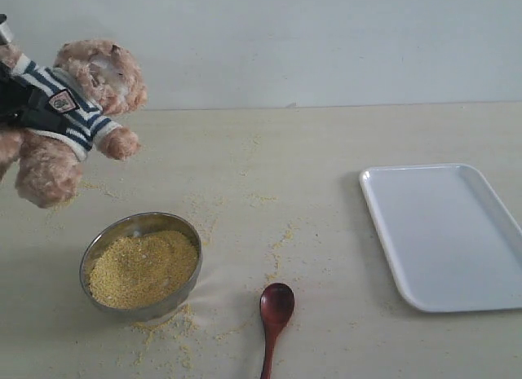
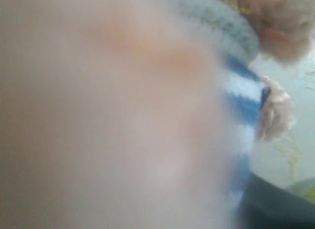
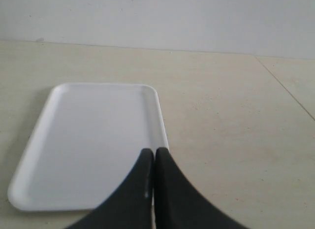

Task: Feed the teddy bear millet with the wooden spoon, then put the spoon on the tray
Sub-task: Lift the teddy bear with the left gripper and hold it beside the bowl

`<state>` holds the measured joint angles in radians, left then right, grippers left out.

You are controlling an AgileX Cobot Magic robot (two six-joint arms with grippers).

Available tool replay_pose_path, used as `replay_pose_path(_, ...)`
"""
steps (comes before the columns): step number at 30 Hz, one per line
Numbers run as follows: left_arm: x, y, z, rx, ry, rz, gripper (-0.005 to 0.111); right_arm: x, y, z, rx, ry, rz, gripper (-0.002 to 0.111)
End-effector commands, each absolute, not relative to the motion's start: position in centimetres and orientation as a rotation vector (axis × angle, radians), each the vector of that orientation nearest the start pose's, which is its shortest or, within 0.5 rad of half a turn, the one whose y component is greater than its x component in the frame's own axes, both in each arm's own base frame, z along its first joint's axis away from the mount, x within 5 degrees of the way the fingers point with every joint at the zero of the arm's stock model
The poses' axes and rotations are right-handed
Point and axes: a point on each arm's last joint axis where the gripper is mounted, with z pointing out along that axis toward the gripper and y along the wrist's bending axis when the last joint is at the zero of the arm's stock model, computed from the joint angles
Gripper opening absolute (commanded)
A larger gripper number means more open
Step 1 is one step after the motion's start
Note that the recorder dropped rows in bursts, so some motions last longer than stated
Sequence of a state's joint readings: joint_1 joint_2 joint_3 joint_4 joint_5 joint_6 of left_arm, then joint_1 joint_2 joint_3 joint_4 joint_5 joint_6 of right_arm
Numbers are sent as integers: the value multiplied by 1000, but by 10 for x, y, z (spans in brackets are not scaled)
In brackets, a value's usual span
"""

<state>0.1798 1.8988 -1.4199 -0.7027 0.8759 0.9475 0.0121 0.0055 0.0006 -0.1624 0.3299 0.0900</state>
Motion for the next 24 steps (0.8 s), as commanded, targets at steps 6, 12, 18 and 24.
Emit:
replay_pose_path(6,323,22,285,270,2526,-608,5,54,-4,184,-29,1802,-86,0)
replay_pose_path(12,262,15,279,122,2507,-552,5,54,-4,184,-29,1802,-86,0)
replay_pose_path(18,221,5,279,27,2487,-560,5,54,-4,184,-29,1802,-86,0)
replay_pose_path(24,191,1,278,110,2509,-490,5,54,-4,184,-29,1802,-86,0)
